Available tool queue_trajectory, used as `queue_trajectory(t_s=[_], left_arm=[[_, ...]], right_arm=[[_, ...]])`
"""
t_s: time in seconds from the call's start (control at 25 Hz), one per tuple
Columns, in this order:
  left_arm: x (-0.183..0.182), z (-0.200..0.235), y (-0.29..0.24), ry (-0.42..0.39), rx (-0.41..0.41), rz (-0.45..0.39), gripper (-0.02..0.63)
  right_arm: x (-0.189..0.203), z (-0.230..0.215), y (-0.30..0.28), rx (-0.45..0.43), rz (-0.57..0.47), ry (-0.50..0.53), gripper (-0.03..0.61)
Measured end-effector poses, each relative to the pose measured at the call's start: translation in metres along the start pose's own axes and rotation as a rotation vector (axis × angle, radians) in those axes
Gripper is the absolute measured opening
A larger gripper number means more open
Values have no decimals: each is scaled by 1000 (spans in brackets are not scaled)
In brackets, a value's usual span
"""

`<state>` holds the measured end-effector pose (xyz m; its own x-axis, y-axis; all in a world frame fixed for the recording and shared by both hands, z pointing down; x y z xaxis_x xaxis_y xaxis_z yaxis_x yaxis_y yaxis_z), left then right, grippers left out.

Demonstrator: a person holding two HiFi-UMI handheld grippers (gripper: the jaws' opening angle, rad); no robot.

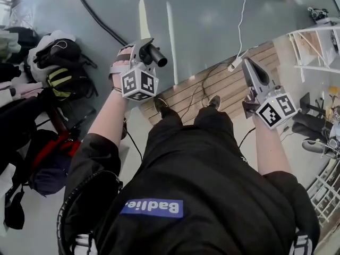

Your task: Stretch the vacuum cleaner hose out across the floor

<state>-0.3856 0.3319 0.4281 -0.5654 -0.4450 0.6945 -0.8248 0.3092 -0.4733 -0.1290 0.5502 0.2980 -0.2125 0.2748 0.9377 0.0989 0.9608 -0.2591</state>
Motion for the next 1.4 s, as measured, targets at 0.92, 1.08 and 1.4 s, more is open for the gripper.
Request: queue_trajectory(t_s=[0.92,1.08,1.4], left_arm=[[14,-330,-256,-360,368,100,167],[21,-375,-325,-436,490,95,167],[61,-443,-425,-523,707,108,167]], right_arm=[[267,-149,170,-70,82,-135,3],[309,-171,196,1,81,-173,3],[363,-187,201,139,8,-287,3]])
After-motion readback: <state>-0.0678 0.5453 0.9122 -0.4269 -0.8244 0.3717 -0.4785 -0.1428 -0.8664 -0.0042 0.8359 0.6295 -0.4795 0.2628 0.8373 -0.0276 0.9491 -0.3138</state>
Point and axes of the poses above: the fingertips, and each gripper's own axes: y backward along the fingers, z to its left, x out of its underside, the point moved 10 cm from there along y, backward along the fingers, and after that the axes turned 5 degrees about -z, right-handed, at the moved point
